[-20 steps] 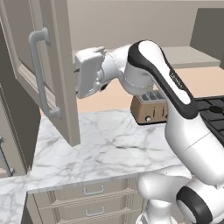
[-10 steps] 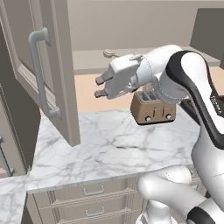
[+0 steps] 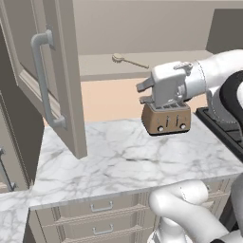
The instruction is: Open the cabinet. Pick the dish brush and place it next to the sink. Then close the cabinet.
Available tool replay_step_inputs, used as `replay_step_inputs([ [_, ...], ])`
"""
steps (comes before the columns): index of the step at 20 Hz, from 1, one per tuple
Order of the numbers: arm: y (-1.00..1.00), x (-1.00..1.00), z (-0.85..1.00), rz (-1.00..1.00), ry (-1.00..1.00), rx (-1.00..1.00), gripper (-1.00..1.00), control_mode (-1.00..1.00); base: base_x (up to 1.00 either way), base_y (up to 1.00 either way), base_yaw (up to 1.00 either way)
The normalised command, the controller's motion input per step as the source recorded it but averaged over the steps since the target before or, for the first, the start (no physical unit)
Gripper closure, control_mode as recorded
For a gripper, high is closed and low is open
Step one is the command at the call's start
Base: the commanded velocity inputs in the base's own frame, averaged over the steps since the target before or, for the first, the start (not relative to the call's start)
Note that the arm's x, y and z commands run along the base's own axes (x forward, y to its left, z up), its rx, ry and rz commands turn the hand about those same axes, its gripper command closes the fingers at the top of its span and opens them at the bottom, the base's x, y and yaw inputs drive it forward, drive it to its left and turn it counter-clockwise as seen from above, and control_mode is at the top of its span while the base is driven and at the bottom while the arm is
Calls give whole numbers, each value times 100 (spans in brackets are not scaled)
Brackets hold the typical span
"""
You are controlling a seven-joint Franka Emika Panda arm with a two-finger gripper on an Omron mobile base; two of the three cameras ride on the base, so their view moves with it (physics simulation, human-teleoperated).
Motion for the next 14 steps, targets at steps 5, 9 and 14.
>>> replay_step_inputs([
  [5, -54, 0, 28, -25, 0, -18, -100, -100, 0, 0, 0],
  [9, -56, 0, 13, -26, 0, -28, -100, -100, 0, 0, 0],
  [14, -45, 0, 0, -24, 0, -34, -100, -100, 0, 0, 0],
])
